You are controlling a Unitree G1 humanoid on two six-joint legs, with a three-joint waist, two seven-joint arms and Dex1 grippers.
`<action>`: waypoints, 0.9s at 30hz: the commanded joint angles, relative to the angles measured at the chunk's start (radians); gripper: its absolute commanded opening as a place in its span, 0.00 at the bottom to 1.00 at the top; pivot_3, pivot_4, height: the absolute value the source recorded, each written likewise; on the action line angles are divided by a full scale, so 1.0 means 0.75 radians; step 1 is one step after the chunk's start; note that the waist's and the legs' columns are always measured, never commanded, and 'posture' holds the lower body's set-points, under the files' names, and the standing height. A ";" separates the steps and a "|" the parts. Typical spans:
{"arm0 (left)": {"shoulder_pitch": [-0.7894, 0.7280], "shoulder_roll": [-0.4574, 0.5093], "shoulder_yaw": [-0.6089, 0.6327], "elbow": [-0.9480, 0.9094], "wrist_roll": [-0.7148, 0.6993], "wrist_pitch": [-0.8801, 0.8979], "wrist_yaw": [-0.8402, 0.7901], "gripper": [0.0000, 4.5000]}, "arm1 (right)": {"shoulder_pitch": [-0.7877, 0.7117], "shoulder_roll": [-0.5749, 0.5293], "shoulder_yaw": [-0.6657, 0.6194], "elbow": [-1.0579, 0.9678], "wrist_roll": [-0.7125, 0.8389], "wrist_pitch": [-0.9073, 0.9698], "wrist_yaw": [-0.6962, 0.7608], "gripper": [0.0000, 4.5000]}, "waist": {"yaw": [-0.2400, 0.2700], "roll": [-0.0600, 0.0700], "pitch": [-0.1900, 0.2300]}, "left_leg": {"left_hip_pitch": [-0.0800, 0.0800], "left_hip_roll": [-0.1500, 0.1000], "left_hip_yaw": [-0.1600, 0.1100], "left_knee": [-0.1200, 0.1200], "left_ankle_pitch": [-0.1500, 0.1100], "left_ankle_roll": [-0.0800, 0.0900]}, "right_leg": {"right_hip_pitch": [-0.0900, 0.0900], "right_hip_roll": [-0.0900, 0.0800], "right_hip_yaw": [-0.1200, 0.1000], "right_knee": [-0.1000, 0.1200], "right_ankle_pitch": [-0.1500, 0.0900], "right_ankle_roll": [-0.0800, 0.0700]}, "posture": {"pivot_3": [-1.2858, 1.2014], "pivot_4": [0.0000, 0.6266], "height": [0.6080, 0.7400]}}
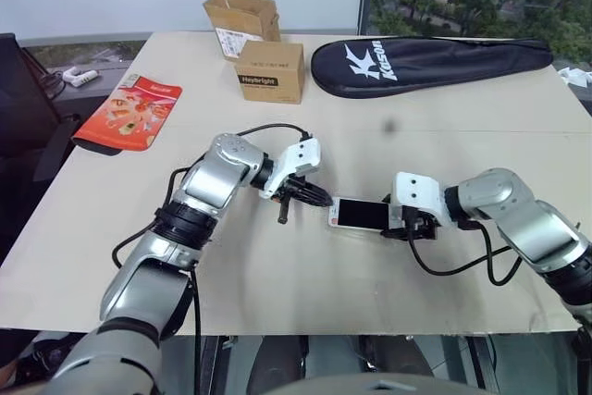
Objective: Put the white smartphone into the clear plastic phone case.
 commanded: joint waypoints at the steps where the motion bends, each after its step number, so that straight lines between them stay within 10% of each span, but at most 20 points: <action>1: -0.008 -0.031 -0.013 0.040 0.025 -0.100 0.034 0.02 | 0.016 -0.030 -0.049 -0.053 0.000 0.015 0.009 0.65 | 0.005 -0.001 0.002 | 0.000 0.000 0.000 0.000 0.000 0.000 | 0.000 0.000 0.000 0.000 0.000 0.000 | 0.52 0.24 0.94; 27: -0.076 -0.162 -0.001 0.059 -0.017 -0.175 0.020 0.02 | 0.082 -0.271 -0.203 -0.469 0.120 0.492 -0.044 0.65 | 0.006 0.000 0.012 | -0.002 -0.001 -0.001 0.000 0.000 0.000 | 0.000 -0.001 -0.001 0.000 0.001 0.002 | 0.52 0.24 0.94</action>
